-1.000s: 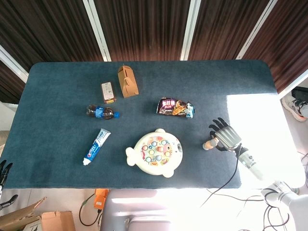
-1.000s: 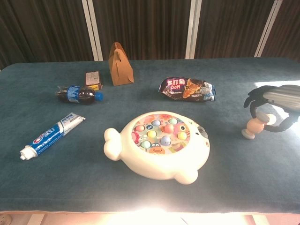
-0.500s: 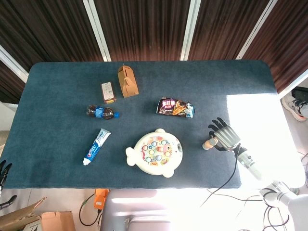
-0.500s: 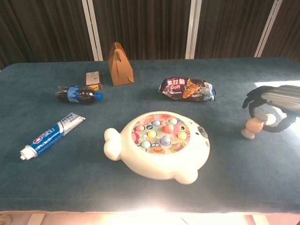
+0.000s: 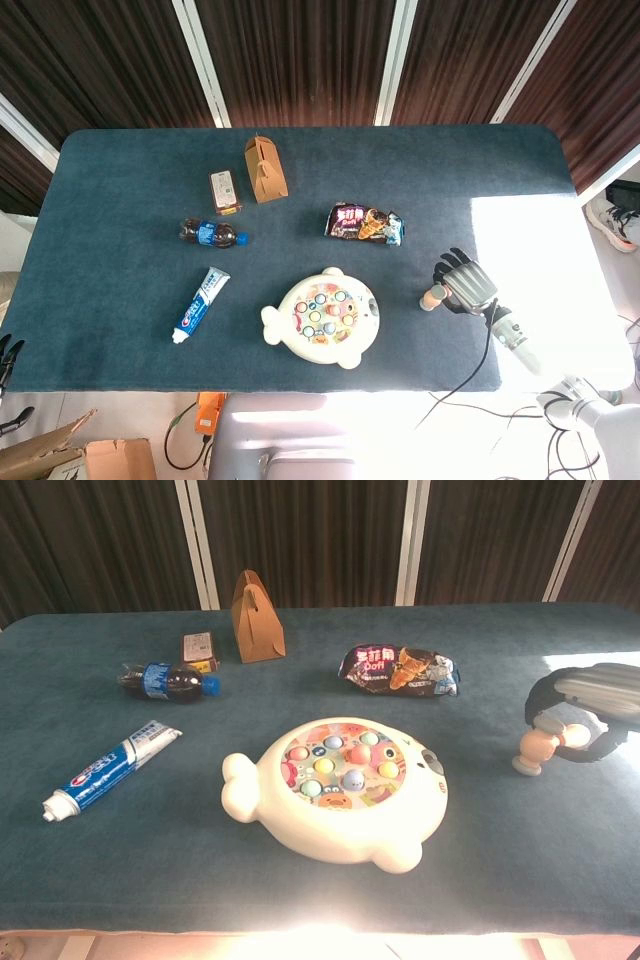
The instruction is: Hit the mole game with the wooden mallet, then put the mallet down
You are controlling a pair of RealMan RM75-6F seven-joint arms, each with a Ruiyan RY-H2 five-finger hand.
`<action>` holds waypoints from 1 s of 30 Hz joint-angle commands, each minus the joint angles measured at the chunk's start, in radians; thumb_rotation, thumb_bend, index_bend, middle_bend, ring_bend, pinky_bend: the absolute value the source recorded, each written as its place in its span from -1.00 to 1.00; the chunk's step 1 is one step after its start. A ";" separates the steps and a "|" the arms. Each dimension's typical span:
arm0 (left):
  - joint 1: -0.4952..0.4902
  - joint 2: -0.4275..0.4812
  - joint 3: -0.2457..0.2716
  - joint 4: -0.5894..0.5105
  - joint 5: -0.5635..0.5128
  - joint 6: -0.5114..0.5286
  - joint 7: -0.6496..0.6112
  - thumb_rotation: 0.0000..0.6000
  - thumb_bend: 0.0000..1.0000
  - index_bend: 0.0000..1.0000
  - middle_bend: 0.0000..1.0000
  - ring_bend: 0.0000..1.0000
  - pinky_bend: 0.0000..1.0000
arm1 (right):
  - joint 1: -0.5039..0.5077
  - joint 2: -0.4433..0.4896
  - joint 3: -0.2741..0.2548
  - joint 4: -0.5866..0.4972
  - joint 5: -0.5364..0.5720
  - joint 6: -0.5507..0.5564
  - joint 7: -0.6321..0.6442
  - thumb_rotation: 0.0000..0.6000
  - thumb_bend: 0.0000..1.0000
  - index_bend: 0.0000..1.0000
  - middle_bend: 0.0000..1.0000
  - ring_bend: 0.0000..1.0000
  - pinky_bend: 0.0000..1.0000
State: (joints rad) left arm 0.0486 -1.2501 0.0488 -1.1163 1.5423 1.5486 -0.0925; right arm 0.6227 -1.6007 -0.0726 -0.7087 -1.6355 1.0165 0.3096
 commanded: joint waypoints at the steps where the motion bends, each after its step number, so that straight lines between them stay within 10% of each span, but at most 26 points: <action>1: 0.002 -0.001 0.001 0.003 0.001 0.001 -0.003 1.00 -0.76 -1.00 -1.00 -1.00 -0.86 | -0.003 -0.006 -0.001 0.009 -0.001 0.007 0.001 1.00 -0.22 0.47 -0.15 -0.50 -0.46; 30: 0.015 0.009 0.003 0.018 0.005 0.000 -0.035 1.00 -0.59 -1.00 -1.00 -1.00 -0.86 | -0.029 -0.149 -0.003 0.206 -0.016 0.100 0.083 1.00 -0.08 1.00 0.37 0.13 0.18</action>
State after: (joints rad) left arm 0.0633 -1.2418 0.0515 -1.0988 1.5474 1.5485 -0.1270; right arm 0.5954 -1.7449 -0.0766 -0.5097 -1.6497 1.1084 0.3866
